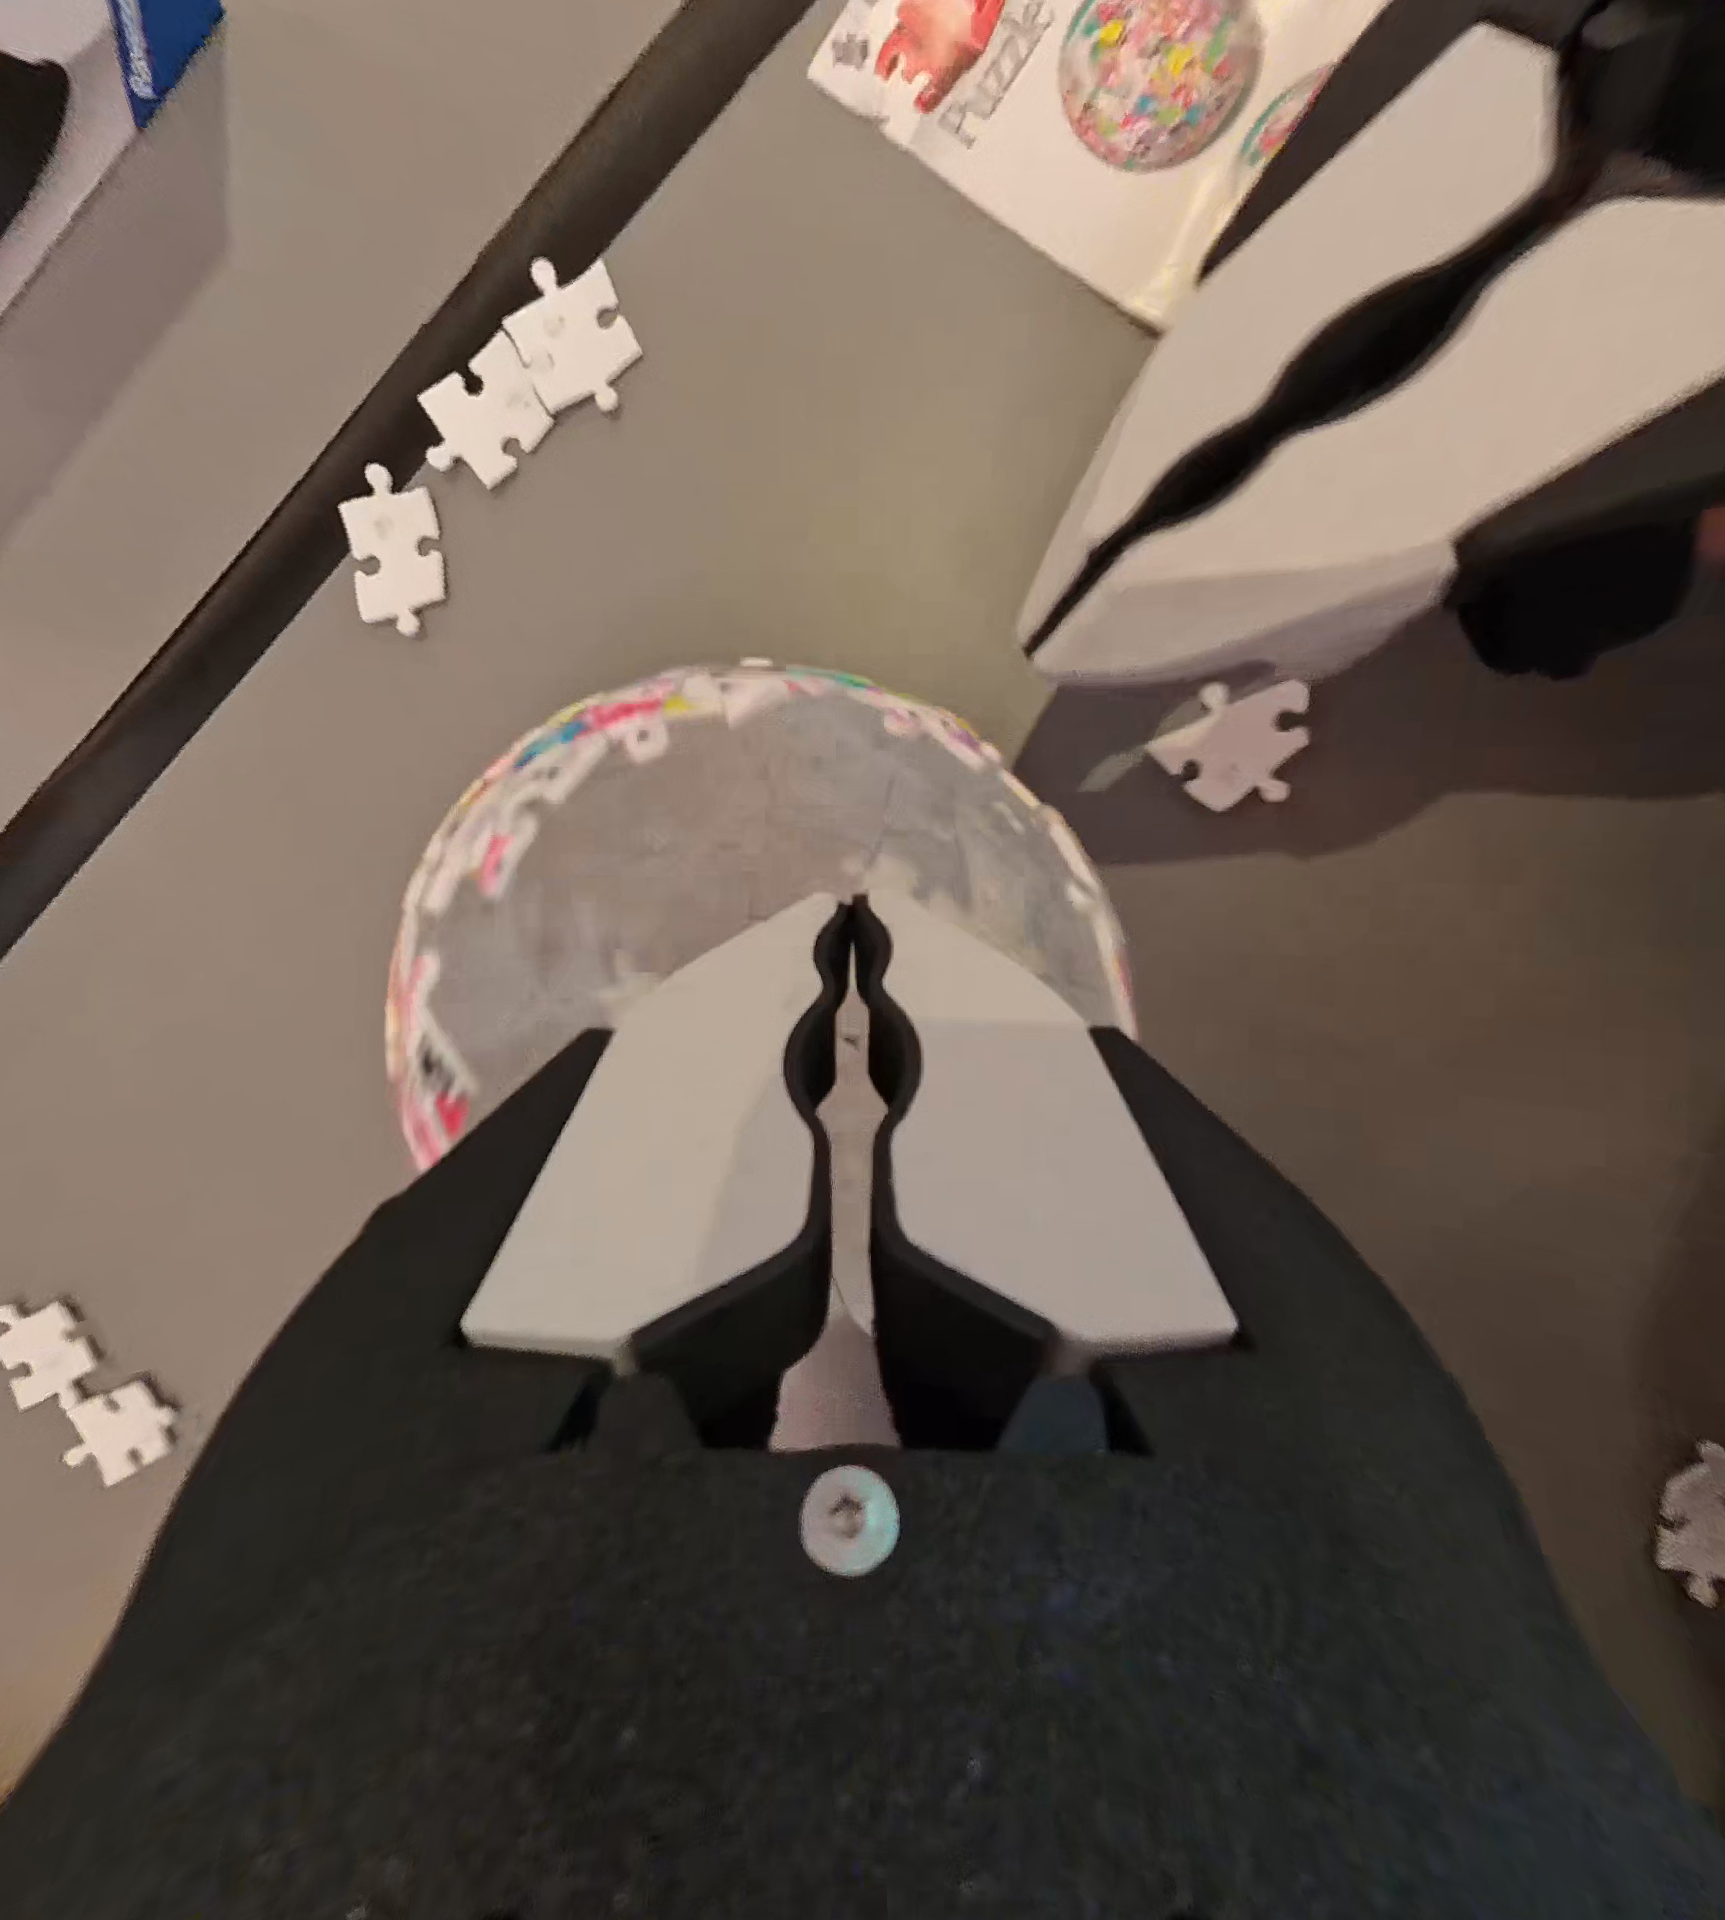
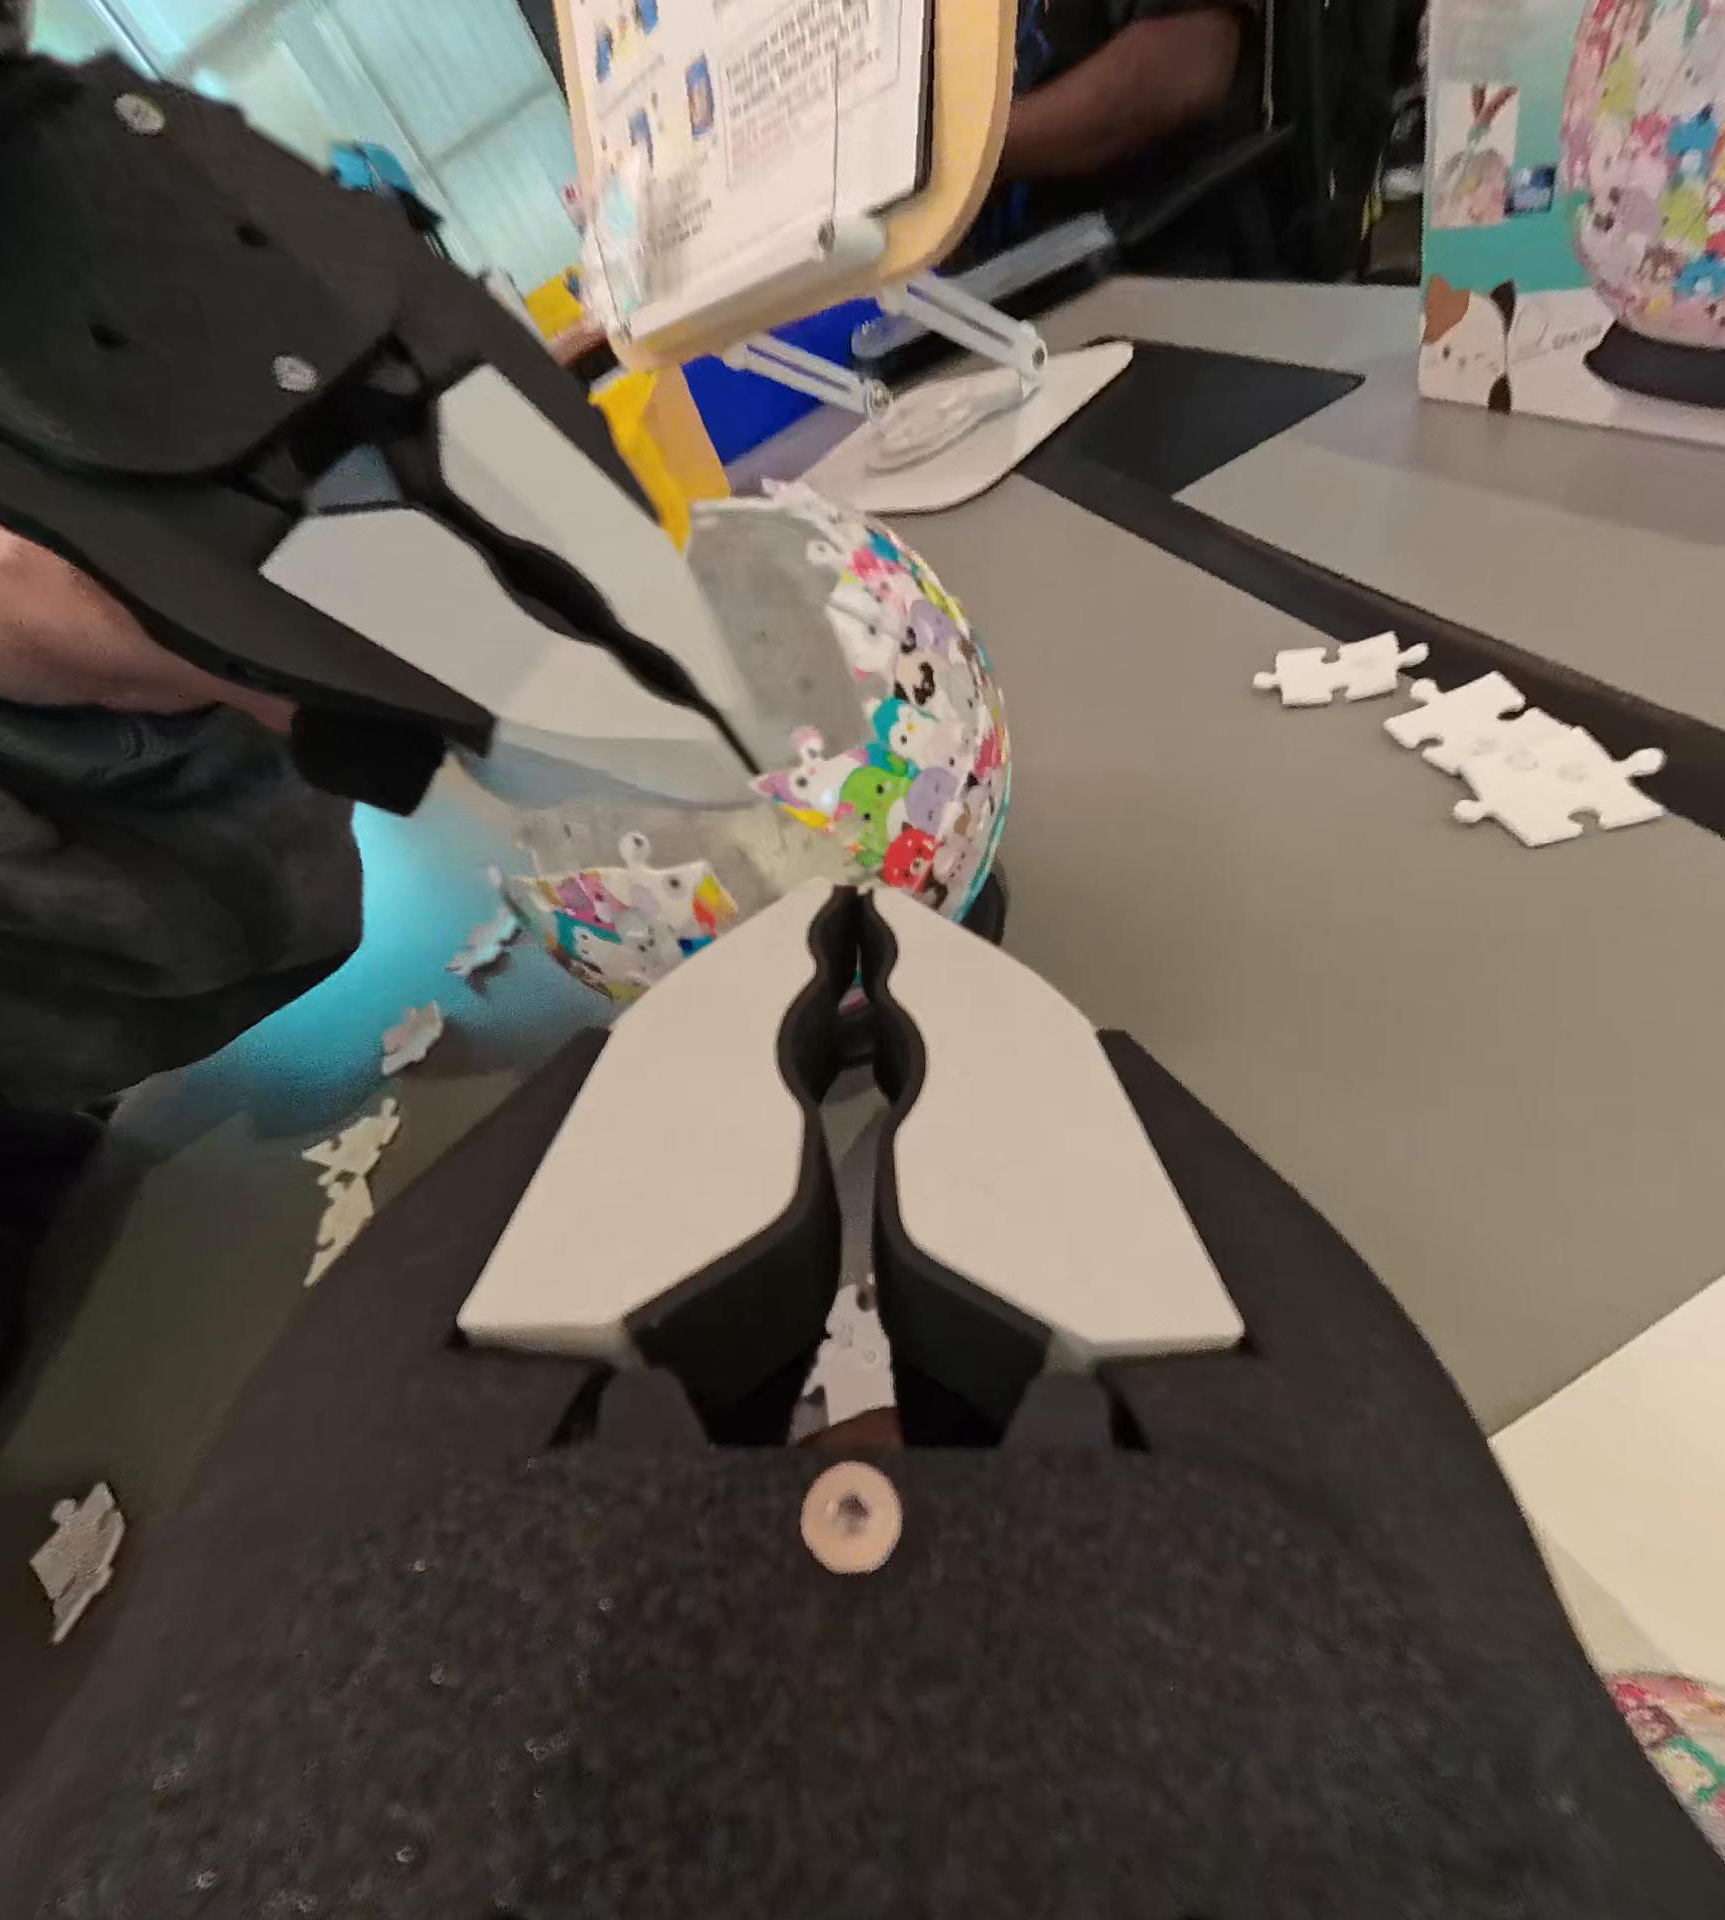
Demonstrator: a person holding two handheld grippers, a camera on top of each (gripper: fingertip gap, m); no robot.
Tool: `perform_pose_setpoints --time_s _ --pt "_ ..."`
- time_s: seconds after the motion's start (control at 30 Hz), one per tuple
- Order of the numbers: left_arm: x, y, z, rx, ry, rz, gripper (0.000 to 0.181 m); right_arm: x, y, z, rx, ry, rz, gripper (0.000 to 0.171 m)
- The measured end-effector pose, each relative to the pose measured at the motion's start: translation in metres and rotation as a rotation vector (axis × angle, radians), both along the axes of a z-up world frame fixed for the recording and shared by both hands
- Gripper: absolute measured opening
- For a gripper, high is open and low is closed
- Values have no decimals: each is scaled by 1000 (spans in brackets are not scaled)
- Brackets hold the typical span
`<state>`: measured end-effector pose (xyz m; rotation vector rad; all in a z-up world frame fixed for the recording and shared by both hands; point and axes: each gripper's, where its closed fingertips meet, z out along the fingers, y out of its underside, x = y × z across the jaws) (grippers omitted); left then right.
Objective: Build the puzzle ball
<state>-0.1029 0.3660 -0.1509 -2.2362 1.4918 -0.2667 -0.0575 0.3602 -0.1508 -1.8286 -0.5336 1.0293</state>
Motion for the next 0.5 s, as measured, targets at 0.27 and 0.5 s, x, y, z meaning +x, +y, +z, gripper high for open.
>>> perform_pose_setpoints --time_s 0.27,0.5 --pt "-63 -8 76 89 -294 100 0 20 -1 38 215 44 -118 0" --pt "-112 -59 64 148 -433 -12 53 21 -33 73 387 -125 -326 55"
